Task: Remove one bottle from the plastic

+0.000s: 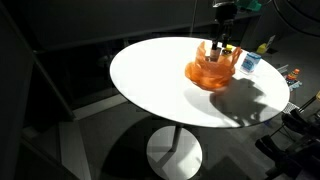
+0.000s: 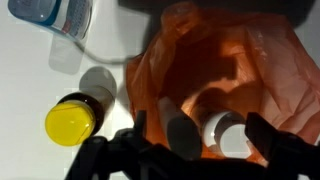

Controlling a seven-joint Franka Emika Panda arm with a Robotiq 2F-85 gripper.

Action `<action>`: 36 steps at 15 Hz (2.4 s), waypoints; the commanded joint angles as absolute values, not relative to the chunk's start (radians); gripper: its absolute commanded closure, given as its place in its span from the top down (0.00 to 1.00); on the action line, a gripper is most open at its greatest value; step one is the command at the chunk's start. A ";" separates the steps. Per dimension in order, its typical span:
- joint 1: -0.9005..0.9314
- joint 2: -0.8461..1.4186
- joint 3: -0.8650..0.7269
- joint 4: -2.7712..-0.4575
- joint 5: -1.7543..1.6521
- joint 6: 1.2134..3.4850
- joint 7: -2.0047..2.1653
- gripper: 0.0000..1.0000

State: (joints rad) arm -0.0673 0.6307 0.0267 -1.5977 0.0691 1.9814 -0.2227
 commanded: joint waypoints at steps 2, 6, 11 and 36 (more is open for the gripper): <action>-0.058 0.676 0.032 -1.527 0.070 1.926 -0.196 0.82; -0.056 0.692 0.032 -1.504 0.071 1.910 -0.195 0.51; -0.066 0.691 0.025 -1.488 0.073 1.910 -0.194 0.12; -0.199 0.415 -0.098 -1.476 0.140 1.773 -0.061 0.10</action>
State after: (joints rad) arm -0.1709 0.4000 -0.0790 -1.5145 0.1073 1.7988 -0.0951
